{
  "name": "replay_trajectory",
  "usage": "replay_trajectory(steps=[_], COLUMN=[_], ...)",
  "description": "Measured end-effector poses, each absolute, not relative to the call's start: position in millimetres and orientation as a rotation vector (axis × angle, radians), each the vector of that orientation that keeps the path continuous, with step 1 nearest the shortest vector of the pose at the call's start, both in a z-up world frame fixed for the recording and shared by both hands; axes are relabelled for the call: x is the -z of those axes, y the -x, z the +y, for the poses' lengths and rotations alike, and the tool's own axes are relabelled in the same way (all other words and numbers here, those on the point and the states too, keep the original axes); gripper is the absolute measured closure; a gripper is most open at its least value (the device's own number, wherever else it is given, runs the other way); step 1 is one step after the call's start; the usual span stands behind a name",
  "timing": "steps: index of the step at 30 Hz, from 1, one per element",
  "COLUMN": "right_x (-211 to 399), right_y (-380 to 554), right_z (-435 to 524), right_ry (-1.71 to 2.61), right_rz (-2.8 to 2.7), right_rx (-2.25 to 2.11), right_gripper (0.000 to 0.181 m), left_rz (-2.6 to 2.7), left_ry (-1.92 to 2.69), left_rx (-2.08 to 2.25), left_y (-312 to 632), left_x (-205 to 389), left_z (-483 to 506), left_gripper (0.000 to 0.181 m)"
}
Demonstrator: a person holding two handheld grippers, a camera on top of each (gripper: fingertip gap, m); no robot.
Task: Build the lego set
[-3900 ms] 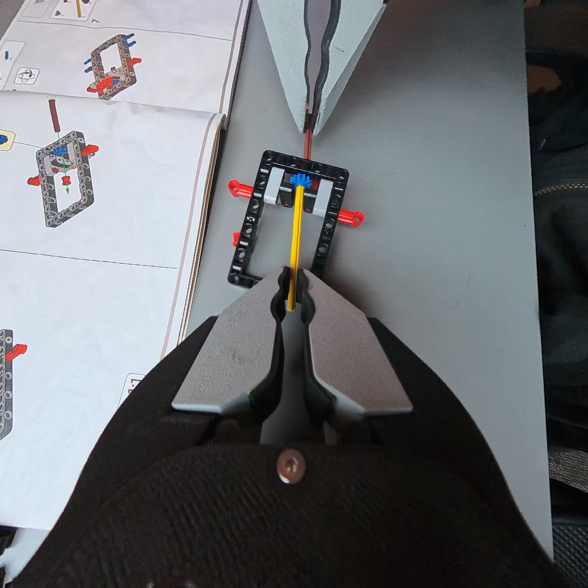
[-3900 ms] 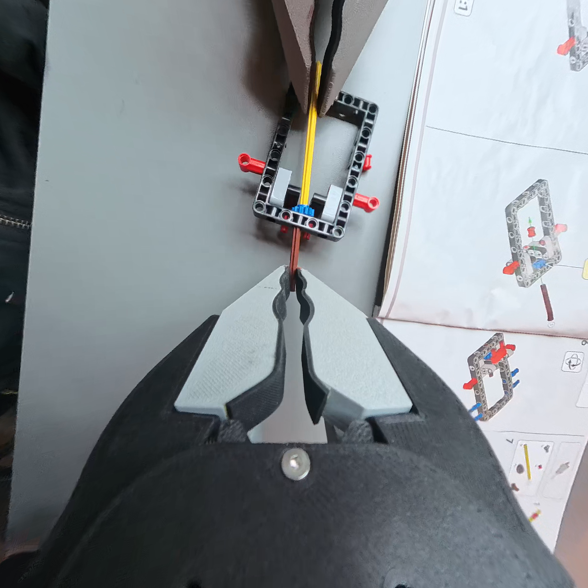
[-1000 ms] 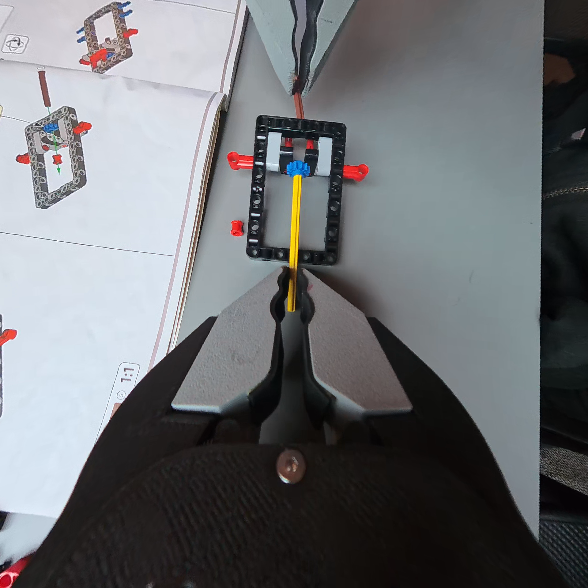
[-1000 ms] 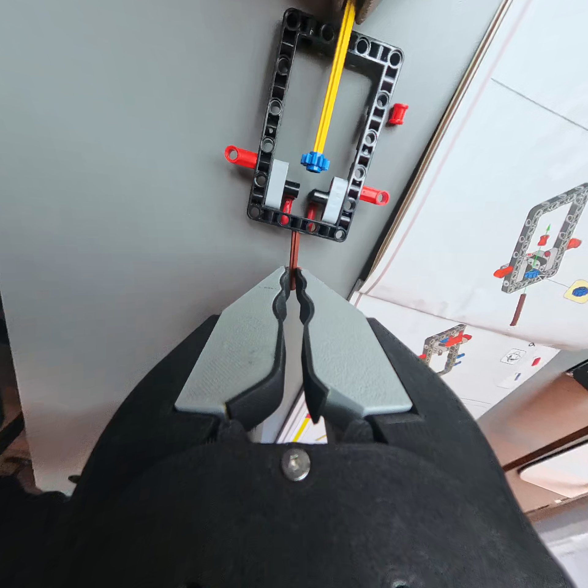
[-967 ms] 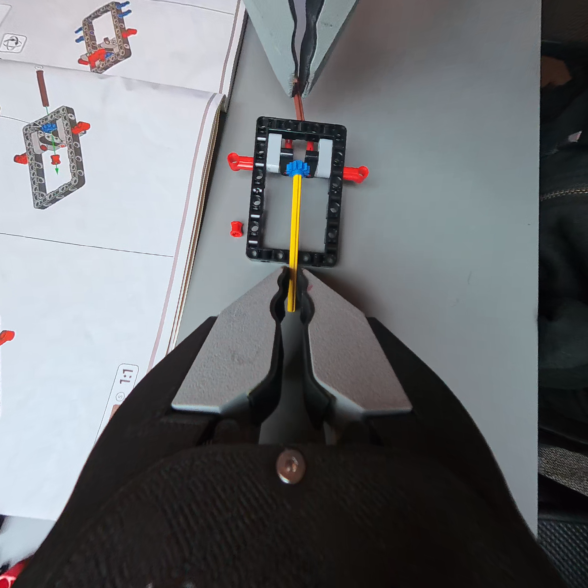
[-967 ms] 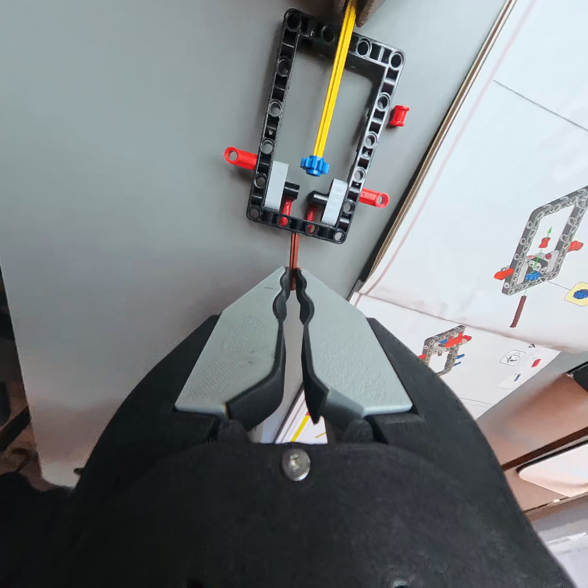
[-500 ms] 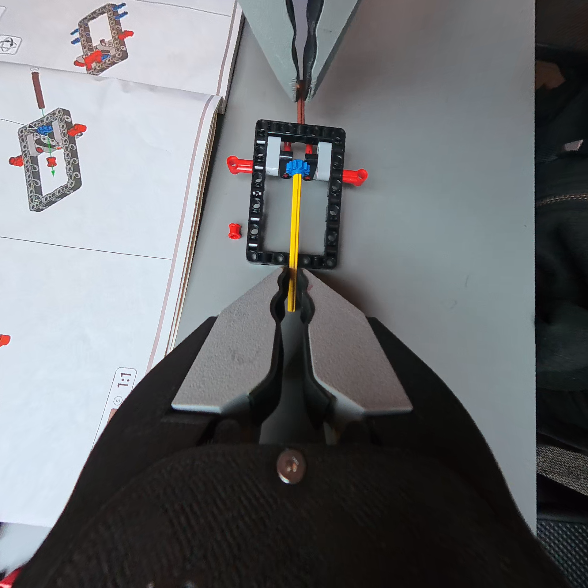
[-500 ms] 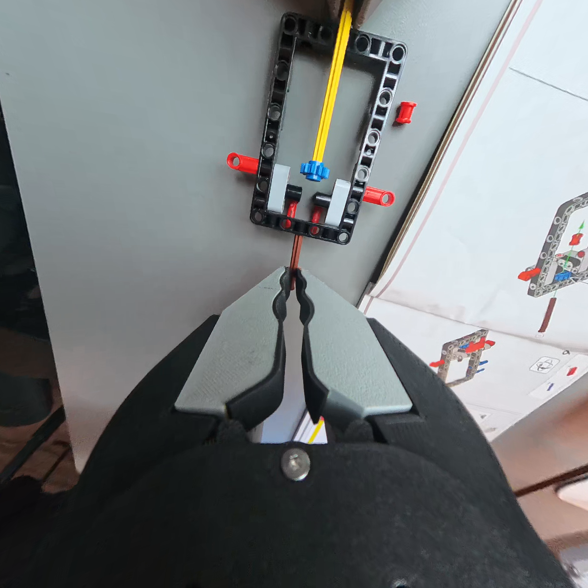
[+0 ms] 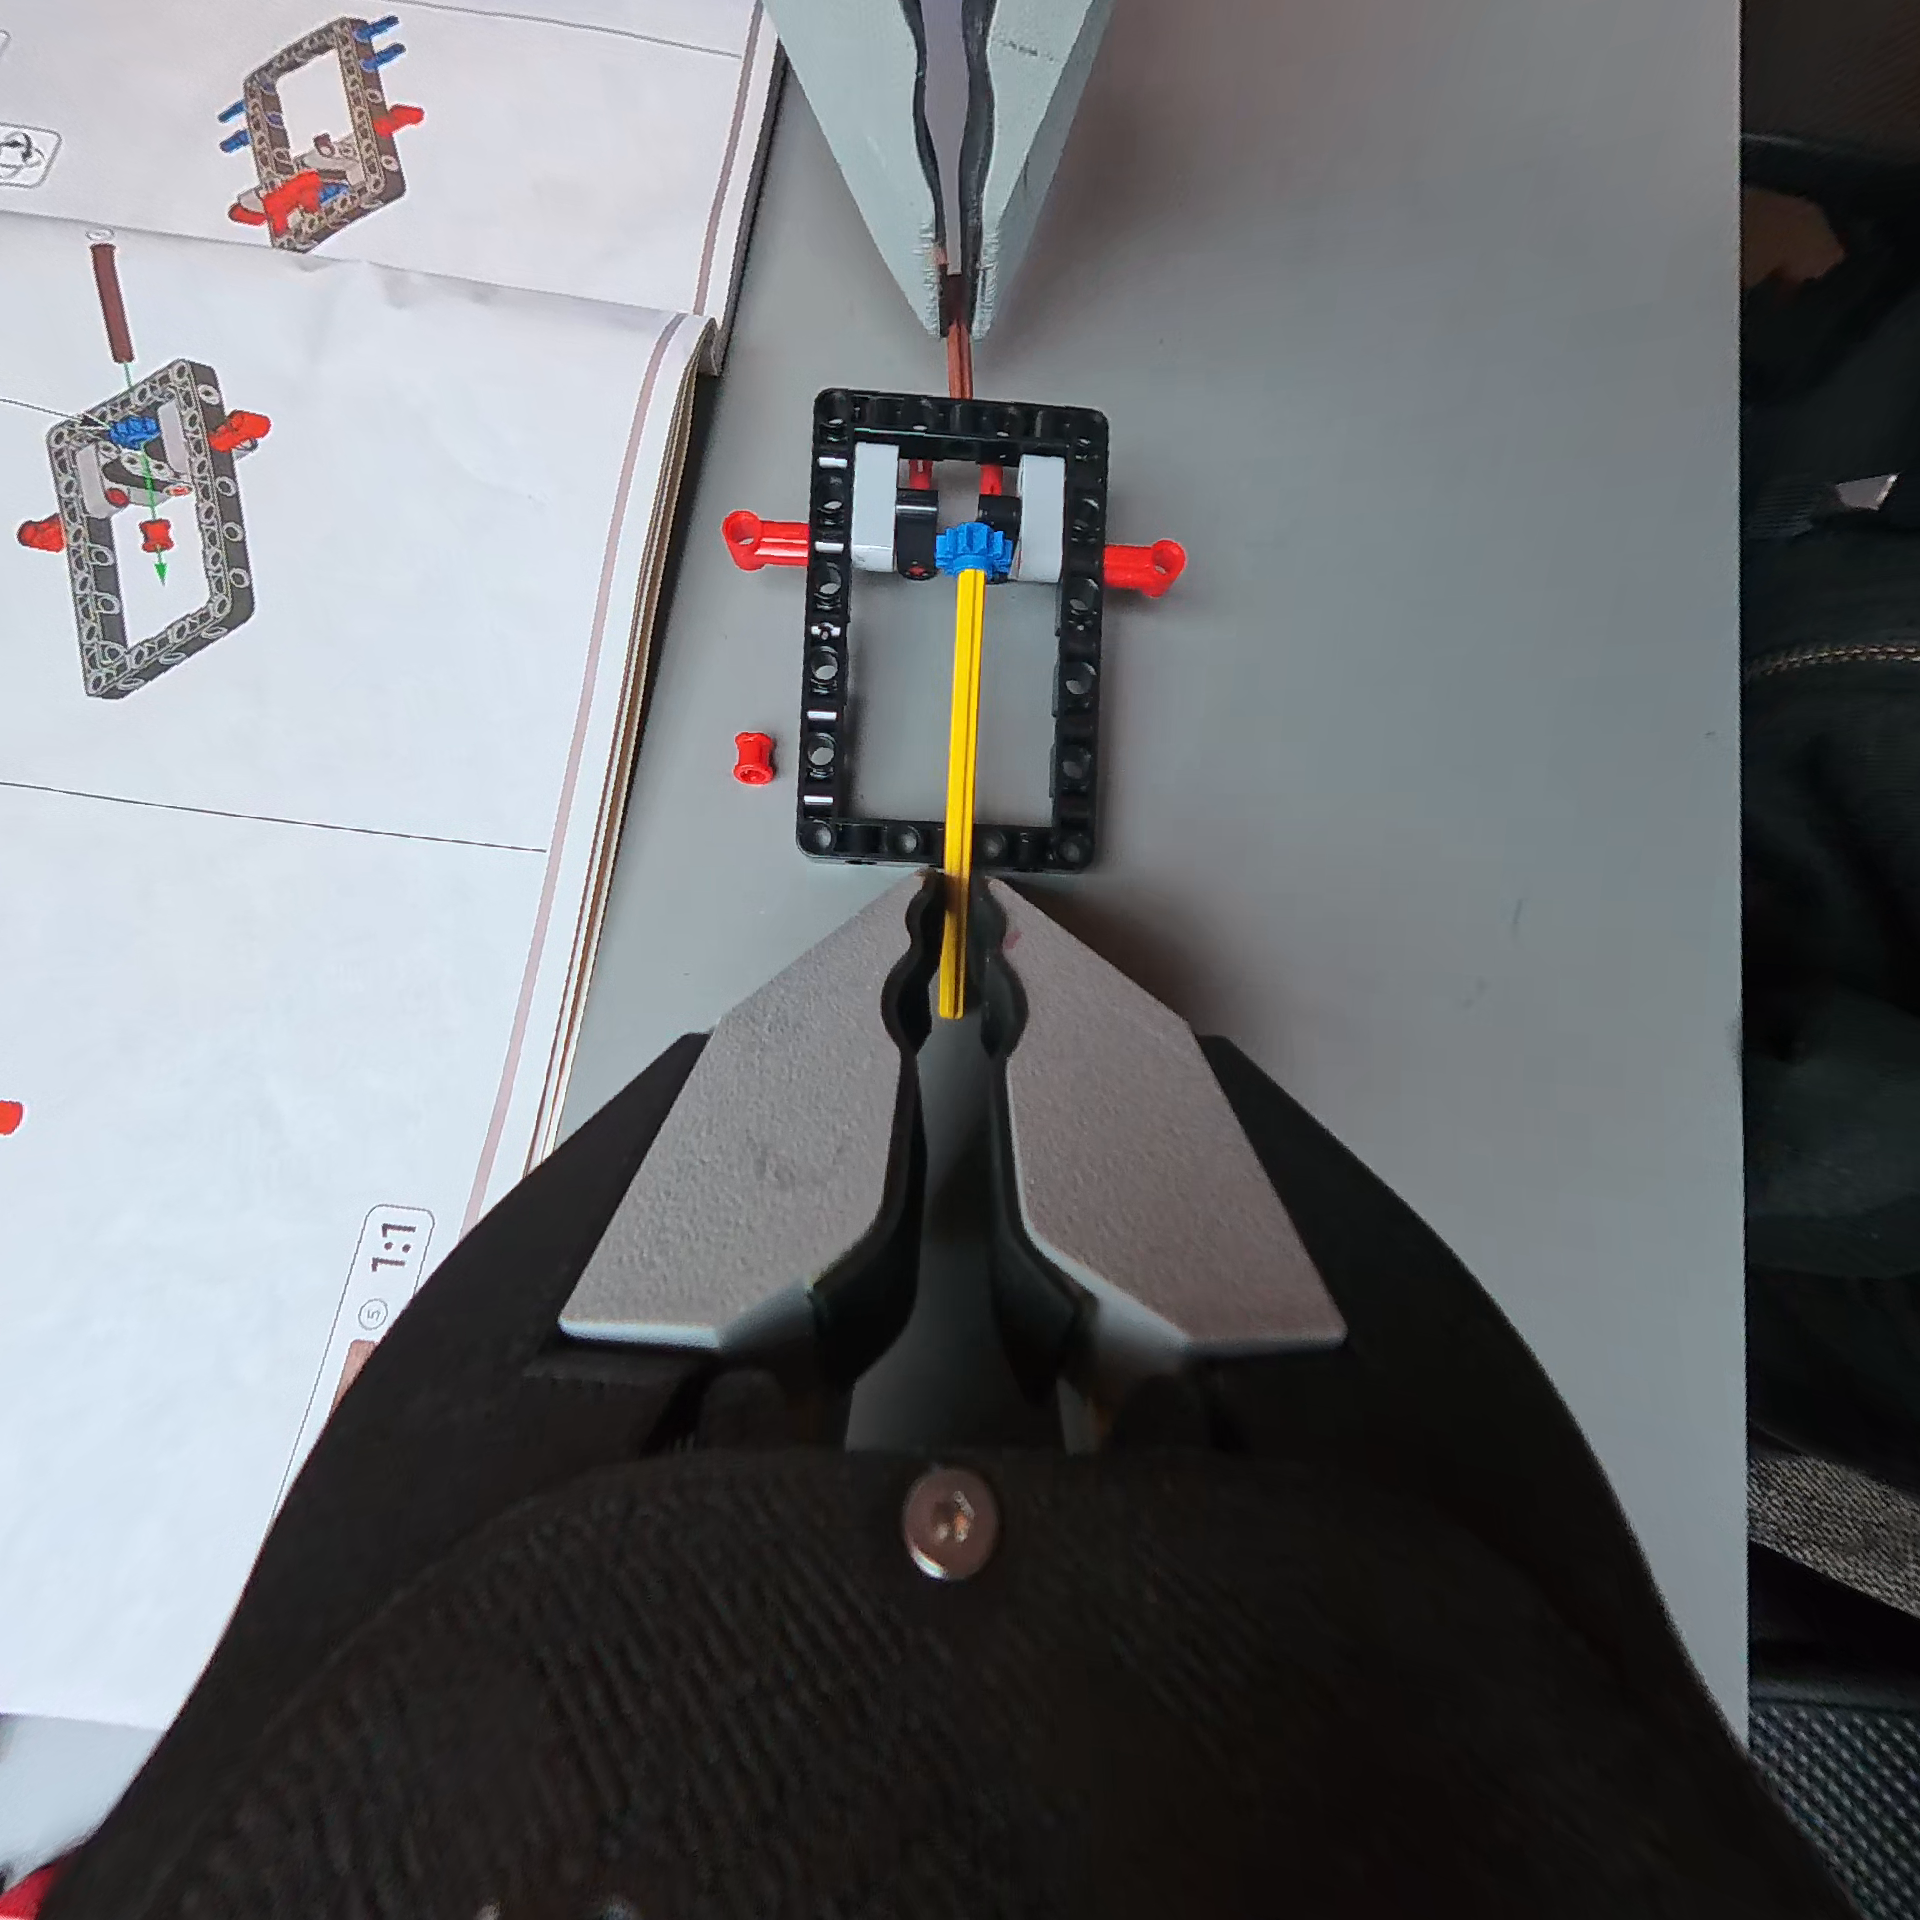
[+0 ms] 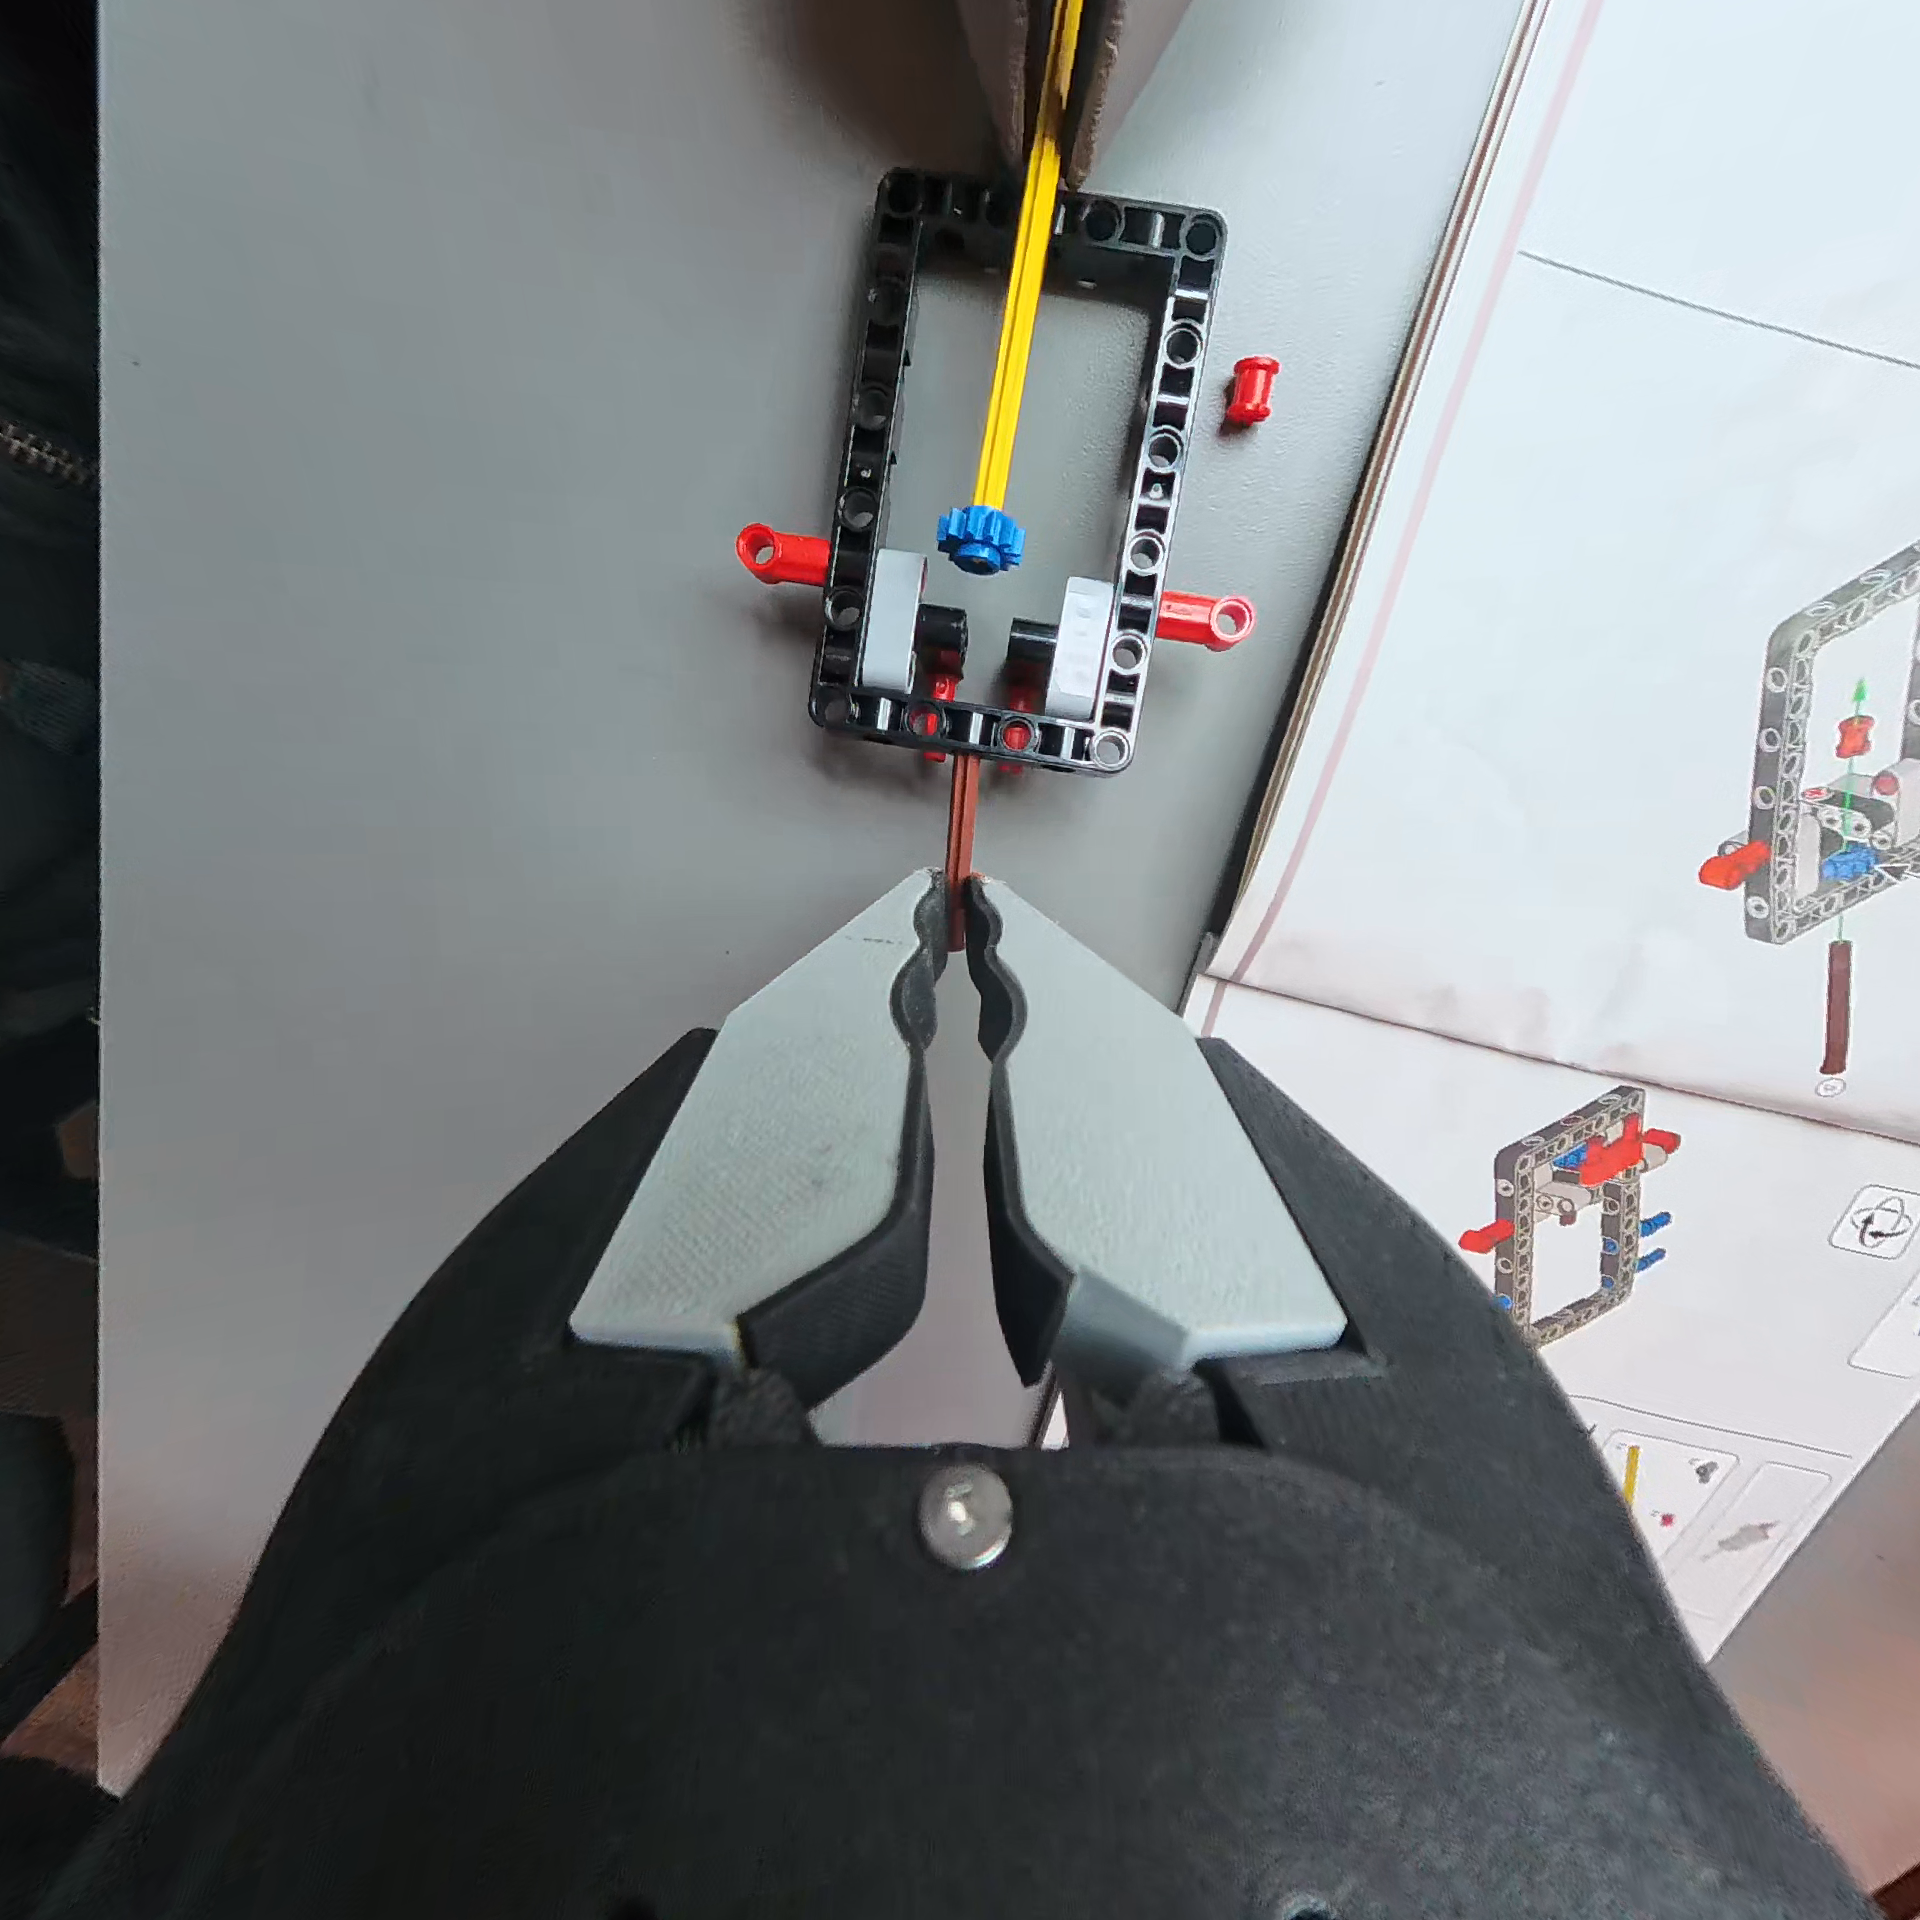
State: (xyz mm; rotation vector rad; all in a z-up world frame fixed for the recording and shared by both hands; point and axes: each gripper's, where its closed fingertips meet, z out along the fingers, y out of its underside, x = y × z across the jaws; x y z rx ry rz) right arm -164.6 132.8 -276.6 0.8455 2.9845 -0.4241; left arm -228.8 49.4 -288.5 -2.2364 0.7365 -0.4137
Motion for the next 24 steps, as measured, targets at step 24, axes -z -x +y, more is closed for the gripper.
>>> replay_trajectory(steps=[24], right_x=[286], right_y=[148], right_z=[172], right_ry=[-1.748], right_rz=[2.692], right_rx=[0.884], right_gripper=[0.168], left_rz=[0.732], left_ry=[2.242], left_rx=[0.416], left_y=[227], left_x=[289], left_z=[48], left_gripper=[0.178])
